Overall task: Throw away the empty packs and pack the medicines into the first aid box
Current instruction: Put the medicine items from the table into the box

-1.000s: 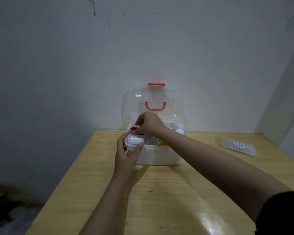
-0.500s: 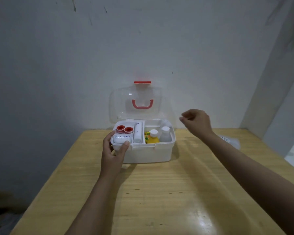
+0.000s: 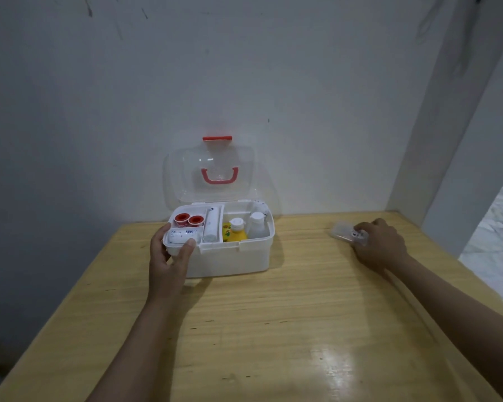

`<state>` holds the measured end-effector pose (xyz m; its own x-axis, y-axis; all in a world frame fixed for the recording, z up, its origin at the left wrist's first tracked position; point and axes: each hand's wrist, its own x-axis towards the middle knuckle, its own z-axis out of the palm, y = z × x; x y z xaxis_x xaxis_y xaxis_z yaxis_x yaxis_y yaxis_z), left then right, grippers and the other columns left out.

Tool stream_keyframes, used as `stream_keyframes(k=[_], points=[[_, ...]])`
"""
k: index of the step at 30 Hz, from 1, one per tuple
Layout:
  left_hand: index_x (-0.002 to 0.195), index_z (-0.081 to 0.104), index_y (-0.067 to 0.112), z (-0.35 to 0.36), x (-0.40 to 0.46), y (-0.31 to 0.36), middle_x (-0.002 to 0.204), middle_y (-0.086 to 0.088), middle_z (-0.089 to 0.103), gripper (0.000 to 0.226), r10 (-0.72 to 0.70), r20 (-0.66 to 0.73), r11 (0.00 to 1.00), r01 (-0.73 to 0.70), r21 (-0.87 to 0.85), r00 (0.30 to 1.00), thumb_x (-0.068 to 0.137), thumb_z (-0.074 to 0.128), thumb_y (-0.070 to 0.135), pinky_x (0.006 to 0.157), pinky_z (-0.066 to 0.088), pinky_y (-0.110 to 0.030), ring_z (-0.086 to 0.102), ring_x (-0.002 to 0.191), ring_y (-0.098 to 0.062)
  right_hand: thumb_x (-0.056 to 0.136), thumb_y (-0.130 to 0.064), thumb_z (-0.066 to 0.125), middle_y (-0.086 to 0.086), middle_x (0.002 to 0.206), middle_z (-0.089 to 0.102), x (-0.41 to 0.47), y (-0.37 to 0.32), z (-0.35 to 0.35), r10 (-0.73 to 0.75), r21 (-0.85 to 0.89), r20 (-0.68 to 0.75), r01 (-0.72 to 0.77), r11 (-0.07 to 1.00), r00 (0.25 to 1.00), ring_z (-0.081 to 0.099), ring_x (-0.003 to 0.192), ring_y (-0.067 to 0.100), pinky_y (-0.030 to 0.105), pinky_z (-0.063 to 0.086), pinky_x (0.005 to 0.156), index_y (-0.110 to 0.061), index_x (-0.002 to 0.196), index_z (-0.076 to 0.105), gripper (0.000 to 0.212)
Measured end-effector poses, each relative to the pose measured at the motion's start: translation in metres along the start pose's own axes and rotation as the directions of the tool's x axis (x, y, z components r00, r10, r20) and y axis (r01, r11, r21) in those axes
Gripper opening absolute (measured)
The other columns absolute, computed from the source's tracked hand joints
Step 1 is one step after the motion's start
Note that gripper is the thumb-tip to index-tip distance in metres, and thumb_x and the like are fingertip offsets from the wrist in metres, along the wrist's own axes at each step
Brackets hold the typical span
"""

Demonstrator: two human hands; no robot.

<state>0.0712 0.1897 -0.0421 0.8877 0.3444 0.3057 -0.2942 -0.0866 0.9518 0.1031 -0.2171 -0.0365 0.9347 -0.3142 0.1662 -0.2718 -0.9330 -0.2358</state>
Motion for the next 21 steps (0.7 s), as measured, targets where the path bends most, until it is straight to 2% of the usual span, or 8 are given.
stream_keyframes(k=[2, 6, 8, 10, 14, 18, 21], points=[[0.131, 0.040, 0.030, 0.000, 0.000, 0.001, 0.127, 0.004, 0.051, 0.052, -0.001, 0.001, 1.000, 0.001, -0.002, 1.000, 0.085, 0.063, 0.020, 0.071, 0.043, -0.014, 0.052, 0.111, -0.014, 0.077, -0.031, 0.061, 0.013, 0.120, 0.052, -0.004, 0.001, 0.000, -0.020, 0.087, 0.056, 0.015, 0.996, 0.998, 0.047, 0.113, 0.034, 0.042, 0.045, 0.089, -0.027, 0.123, 0.057, 0.046], [0.130, 0.040, 0.032, 0.000, 0.000, 0.001, 0.127, 0.005, 0.051, 0.052, -0.009, 0.011, 1.000, 0.009, -0.009, 1.000, 0.085, 0.063, 0.021, 0.069, 0.043, -0.013, 0.053, 0.108, -0.012, 0.074, -0.034, 0.062, 0.013, 0.118, 0.063, -0.013, 0.002, -0.002, -0.015, 0.191, 0.066, 0.002, 0.982, 0.998, 0.050, 0.115, 0.038, 0.037, 0.039, 0.095, -0.028, 0.119, 0.060, 0.046], [0.131, 0.040, 0.032, -0.001, 0.000, 0.002, 0.127, 0.005, 0.051, 0.053, -0.014, 0.013, 1.000, 0.014, -0.008, 1.000, 0.085, 0.063, 0.021, 0.067, 0.043, -0.011, 0.053, 0.106, -0.010, 0.070, -0.031, 0.070, 0.010, 0.116, 0.067, -0.018, -0.003, -0.006, -0.004, 0.313, 0.040, -0.009, 0.950, 0.999, 0.056, 0.110, 0.032, 0.033, 0.043, 0.087, -0.025, 0.110, 0.067, 0.041], [0.131, 0.040, 0.032, -0.001, 0.000, 0.002, 0.127, 0.005, 0.051, 0.053, -0.016, 0.017, 1.000, 0.017, -0.015, 1.000, 0.085, 0.064, 0.021, 0.066, 0.043, -0.010, 0.053, 0.104, -0.009, 0.066, -0.027, 0.077, 0.008, 0.110, 0.069, -0.023, -0.010, -0.012, -0.012, 0.407, 0.008, 0.008, 0.913, 1.000, 0.059, 0.099, 0.024, 0.028, 0.040, 0.077, -0.023, 0.103, 0.070, 0.038], [0.125, 0.041, 0.039, -0.003, -0.001, 0.001, 0.126, 0.006, 0.051, 0.050, -0.024, 0.021, 0.999, 0.025, -0.042, 0.999, 0.084, 0.065, 0.022, 0.069, 0.044, -0.015, 0.053, 0.110, -0.014, 0.063, -0.034, 0.083, 0.000, 0.107, 0.069, -0.032, -0.031, -0.026, -0.100, 0.463, -0.080, 0.126, 0.877, 0.992, 0.057, 0.092, 0.014, 0.026, 0.038, 0.074, -0.024, 0.097, 0.072, 0.038], [0.127, 0.041, 0.038, -0.003, -0.003, 0.002, 0.127, 0.005, 0.052, 0.052, -0.037, 0.026, 0.998, 0.039, -0.052, 0.999, 0.084, 0.065, 0.023, 0.066, 0.043, -0.011, 0.054, 0.110, -0.012, 0.064, -0.037, 0.082, -0.005, 0.102, 0.068, -0.037, -0.060, -0.051, -0.184, 0.513, -0.170, 0.247, 0.822, 0.968, 0.060, 0.095, 0.013, 0.028, 0.043, 0.076, -0.025, 0.098, 0.072, 0.037], [0.128, 0.041, 0.037, -0.003, -0.003, 0.004, 0.127, 0.006, 0.051, 0.053, -0.044, 0.031, 0.997, 0.046, -0.054, 0.999, 0.084, 0.065, 0.024, 0.067, 0.043, -0.013, 0.053, 0.109, -0.012, 0.067, -0.036, 0.081, -0.008, 0.100, 0.066, -0.041, -0.084, -0.070, -0.228, 0.579, -0.197, 0.301, 0.758, 0.954, 0.060, 0.085, 0.011, 0.024, 0.045, 0.068, -0.024, 0.101, 0.072, 0.036]])
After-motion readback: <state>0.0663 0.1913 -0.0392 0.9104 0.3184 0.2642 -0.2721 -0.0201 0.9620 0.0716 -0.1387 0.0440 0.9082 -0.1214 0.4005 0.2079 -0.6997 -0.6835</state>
